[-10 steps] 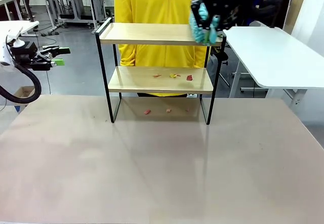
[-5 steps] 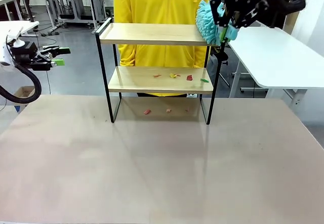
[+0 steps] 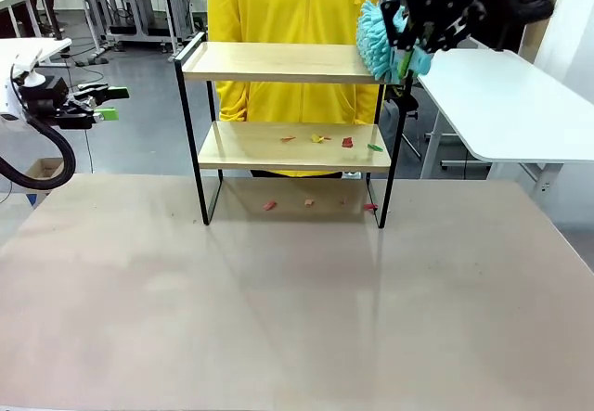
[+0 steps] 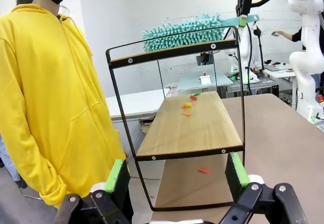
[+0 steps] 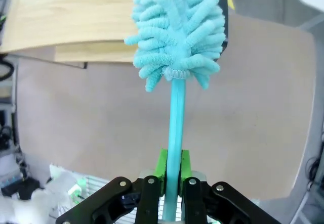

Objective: Clean the shelf.
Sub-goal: Clean the specific section of the Shelf indicated by the human with the Duster.

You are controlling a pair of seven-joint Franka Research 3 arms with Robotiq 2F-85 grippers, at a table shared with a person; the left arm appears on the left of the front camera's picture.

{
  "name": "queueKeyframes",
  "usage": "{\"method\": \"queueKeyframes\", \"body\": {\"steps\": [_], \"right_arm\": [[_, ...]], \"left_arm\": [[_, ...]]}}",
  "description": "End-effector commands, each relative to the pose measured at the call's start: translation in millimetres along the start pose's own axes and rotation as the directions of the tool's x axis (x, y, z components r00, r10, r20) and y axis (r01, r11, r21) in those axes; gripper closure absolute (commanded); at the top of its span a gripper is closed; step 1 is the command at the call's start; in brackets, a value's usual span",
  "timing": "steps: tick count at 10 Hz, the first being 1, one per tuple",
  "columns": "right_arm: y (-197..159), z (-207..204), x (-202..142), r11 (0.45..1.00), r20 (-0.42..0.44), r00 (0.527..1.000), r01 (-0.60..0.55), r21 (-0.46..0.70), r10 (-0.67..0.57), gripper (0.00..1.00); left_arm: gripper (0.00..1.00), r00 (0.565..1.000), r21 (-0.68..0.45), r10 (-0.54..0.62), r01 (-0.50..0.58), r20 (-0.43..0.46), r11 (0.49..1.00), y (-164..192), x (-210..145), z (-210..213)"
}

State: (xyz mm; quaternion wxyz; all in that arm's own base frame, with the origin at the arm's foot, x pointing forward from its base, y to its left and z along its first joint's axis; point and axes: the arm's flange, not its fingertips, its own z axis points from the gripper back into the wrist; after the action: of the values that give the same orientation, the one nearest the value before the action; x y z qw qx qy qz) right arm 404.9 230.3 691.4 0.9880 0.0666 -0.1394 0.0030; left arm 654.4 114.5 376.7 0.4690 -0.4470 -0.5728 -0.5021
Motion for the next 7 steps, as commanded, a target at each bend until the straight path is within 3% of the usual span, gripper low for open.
{"method": "queueKeyframes", "body": {"steps": [1, 3, 5, 6, 7], "right_arm": [[-41, 29, -15, 0.967, -0.009, 0.976, -0.215, 0.135, 0.219, 0.87], [-61, 52, -23, 0.889, 0.018, 0.914, -0.398, 0.229, 0.405, 0.87], [-75, 66, -46, 0.740, 0.041, 0.782, -0.604, 0.298, 0.622, 0.87], [-83, 73, -65, 0.640, 0.026, 0.686, -0.691, 0.336, 0.727, 0.87], [-87, 74, -78, 0.586, 0.006, 0.630, -0.726, 0.360, 0.776, 0.87]], "left_arm": [[0.00, 1.000, -0.003, -0.004, 0.004, -0.001, 1.000, -1, 4, 0], [0.00, 1.000, -0.003, -0.004, 0.004, -0.001, 1.000, -1, 4, 0], [0.00, 1.000, -0.003, -0.004, 0.004, -0.001, 1.000, -1, 4, 0], [0.00, 1.000, -0.003, -0.004, 0.004, -0.001, 1.000, -1, 4, 0], [0.00, 1.000, -0.003, -0.004, 0.004, -0.001, 1.000, -1, 4, 0]]}}
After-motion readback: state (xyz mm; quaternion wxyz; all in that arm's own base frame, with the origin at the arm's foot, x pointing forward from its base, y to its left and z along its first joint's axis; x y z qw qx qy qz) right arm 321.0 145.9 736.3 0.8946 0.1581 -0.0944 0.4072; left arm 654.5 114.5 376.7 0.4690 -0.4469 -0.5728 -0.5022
